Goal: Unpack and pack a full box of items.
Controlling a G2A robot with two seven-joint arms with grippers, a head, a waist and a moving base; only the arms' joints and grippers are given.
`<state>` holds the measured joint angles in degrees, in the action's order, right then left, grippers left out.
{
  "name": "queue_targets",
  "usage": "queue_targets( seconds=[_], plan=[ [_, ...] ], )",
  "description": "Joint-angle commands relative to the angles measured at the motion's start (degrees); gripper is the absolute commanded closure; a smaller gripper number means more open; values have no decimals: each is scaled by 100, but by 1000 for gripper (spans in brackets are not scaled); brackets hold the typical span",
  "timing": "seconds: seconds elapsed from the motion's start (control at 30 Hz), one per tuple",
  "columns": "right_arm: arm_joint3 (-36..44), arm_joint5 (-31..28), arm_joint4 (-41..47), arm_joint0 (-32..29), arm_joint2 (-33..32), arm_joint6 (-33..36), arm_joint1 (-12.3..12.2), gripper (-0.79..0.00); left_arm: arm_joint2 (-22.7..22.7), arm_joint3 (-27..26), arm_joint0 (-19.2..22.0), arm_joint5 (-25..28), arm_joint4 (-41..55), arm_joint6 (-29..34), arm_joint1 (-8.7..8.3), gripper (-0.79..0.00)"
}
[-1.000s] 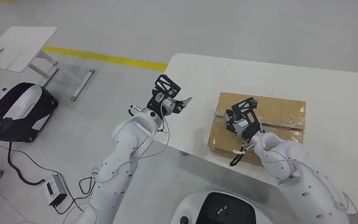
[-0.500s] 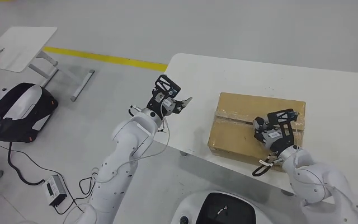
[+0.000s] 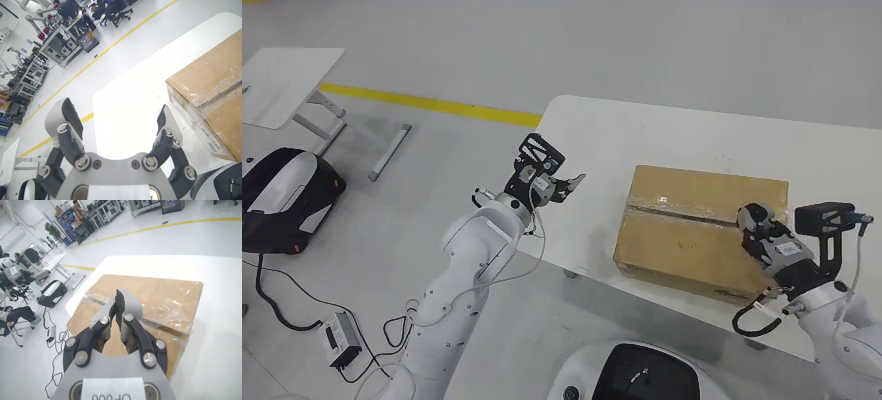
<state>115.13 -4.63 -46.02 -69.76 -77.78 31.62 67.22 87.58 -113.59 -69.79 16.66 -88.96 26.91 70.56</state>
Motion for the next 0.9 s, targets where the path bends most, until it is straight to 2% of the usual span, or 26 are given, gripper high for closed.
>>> queue_targets(
  seconds=[0.0,0.13,0.3,0.87],
  plan=[
    [-209,-2,-142,227,188,-18,20,0,0,0,0,0,0,0,0,-785],
    [-895,194,-465,643,598,-62,82,0,0,0,0,0,0,0,0,-785],
    [-1231,389,-521,622,650,-29,100,0,0,0,0,0,0,0,0,-785],
    [-439,670,-346,-300,-539,104,-34,0,0,0,0,0,0,0,0,-785]
  ],
)
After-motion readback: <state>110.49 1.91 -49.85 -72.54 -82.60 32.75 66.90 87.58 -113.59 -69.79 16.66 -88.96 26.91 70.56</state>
